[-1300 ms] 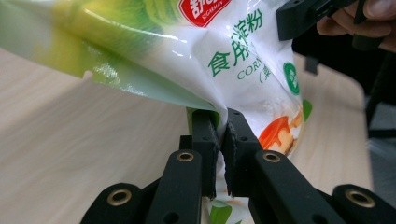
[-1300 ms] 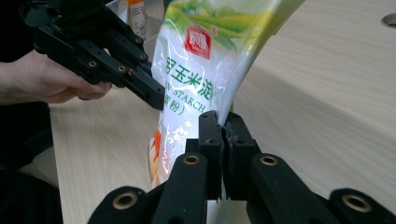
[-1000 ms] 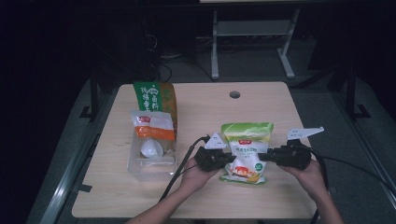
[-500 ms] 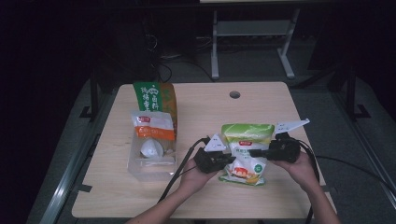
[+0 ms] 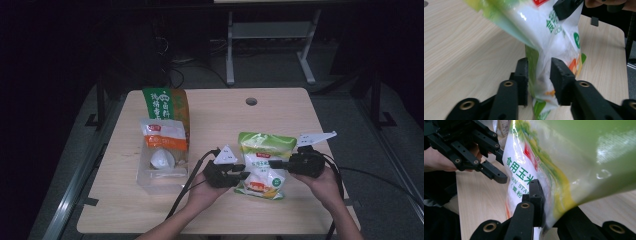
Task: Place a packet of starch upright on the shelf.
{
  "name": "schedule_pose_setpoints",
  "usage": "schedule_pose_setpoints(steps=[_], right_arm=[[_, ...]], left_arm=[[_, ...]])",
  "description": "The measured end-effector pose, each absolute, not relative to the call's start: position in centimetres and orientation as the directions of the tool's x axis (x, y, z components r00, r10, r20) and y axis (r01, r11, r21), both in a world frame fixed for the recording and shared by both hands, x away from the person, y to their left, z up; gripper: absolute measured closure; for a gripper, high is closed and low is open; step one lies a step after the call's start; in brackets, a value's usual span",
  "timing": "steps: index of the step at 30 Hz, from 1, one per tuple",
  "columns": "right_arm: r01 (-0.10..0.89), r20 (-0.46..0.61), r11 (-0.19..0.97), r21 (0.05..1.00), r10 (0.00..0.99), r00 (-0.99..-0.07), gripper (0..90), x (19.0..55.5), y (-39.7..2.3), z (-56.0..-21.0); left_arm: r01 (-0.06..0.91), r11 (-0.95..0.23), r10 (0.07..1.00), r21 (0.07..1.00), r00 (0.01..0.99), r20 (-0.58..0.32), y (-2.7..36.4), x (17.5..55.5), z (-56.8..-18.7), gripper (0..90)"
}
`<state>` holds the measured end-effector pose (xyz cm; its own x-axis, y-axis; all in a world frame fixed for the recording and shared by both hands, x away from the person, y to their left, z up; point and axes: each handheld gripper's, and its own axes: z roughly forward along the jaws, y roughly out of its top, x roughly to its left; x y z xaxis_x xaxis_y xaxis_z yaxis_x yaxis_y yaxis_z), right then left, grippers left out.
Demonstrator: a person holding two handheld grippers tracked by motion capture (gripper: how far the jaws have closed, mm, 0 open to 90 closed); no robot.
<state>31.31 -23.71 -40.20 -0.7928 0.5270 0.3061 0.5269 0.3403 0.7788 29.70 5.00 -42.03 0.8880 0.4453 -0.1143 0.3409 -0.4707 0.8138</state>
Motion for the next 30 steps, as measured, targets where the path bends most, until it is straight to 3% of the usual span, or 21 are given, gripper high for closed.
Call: schedule_pose_setpoints(steps=[13, 30], right_arm=[[0.501, 0.258, 0.327, 0.801, 0.567, -0.782, 86.6, 30.9, -23.8, -38.7], [0.473, 0.216, 0.346, 0.81, 0.574, -0.79, 86.9, 31.5, -21.9, -36.6]], left_arm=[[0.339, -0.477, 0.442, 0.811, 0.89, -0.112, 6.1, 28.7, -42.3, 53.5], [0.306, -0.482, 0.418, 0.821, 0.904, -0.091, 8.4, 26.2, -42.4, 47.1]])
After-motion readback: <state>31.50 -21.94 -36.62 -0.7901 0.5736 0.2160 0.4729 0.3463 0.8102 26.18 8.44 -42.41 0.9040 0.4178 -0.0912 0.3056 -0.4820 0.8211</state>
